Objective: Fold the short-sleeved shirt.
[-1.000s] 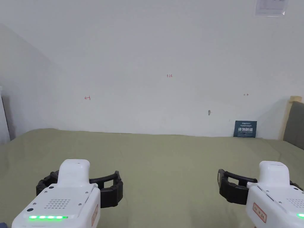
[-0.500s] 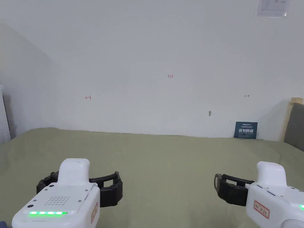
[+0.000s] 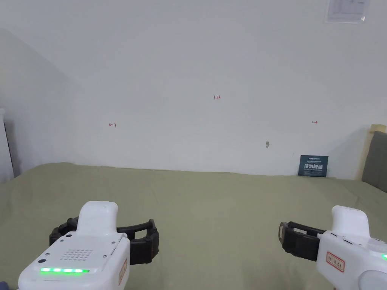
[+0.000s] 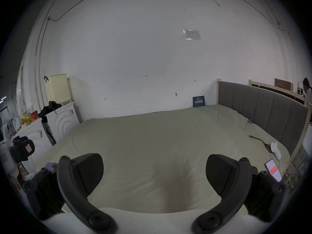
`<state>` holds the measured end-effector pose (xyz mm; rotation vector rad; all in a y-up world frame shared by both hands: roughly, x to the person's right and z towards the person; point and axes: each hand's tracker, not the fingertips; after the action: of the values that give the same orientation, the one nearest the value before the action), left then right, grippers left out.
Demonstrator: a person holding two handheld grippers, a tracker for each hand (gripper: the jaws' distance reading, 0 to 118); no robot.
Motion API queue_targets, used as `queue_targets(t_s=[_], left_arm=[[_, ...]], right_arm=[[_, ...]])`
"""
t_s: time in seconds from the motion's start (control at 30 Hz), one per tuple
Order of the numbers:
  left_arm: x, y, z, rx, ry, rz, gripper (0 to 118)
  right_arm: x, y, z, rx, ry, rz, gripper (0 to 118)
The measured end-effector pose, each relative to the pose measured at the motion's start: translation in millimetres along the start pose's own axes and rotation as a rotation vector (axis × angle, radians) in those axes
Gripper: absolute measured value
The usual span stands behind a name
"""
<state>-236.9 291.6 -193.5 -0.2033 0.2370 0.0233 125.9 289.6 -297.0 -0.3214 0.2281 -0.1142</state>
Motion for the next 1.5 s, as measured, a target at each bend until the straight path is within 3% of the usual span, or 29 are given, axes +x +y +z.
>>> queue_targets(t_s=[0.53, 1.0, 1.2, 1.33, 1.5], left_arm=[[-0.1, 6.7, 2.0, 0.013, 0.000, 0.002, 118], [-1.2, 13.6, 4.4, 0.030, 0.013, 0.023, 118], [-2.2, 11.6, 3.4, 0.021, 0.011, 0.031, 118], [-1.2, 8.3, 2.6, 0.010, 0.011, 0.033, 118], [0.2, 5.4, 0.6, 0.000, 0.006, 0.035, 118]], right_arm=[[-9.7, 9.8, 9.5, 0.033, -0.003, 0.092, 118], [-12.4, 15.0, 11.9, 0.059, -0.008, 0.123, 118], [-11.7, 11.6, 8.1, 0.034, -0.012, 0.110, 118], [-4.7, 7.4, 6.8, 0.031, 0.036, 0.033, 118], [-7.1, 0.5, 5.0, 0.009, 0.043, 0.055, 118]])
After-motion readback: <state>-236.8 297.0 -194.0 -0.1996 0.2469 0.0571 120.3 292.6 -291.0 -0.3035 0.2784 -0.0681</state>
